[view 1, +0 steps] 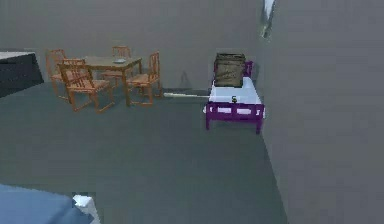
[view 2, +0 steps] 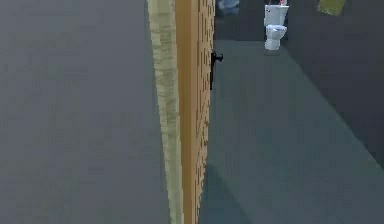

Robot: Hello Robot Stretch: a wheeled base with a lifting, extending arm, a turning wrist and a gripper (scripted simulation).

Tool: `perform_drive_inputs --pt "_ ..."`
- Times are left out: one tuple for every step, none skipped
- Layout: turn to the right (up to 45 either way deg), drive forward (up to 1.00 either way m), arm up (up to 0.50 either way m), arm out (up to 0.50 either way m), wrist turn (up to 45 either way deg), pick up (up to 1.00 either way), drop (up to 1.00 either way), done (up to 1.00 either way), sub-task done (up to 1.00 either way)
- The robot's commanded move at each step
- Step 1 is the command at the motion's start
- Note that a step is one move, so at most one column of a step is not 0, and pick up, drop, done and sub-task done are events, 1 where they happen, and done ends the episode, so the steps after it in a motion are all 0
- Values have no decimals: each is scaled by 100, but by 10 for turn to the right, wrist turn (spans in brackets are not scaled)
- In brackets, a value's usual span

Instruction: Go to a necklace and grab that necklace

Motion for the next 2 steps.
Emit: perform_drive_inputs --pt "0 90 0 0 0 0 0 0 0" --pt "-360 0 0 0 0 0 0 0 0"
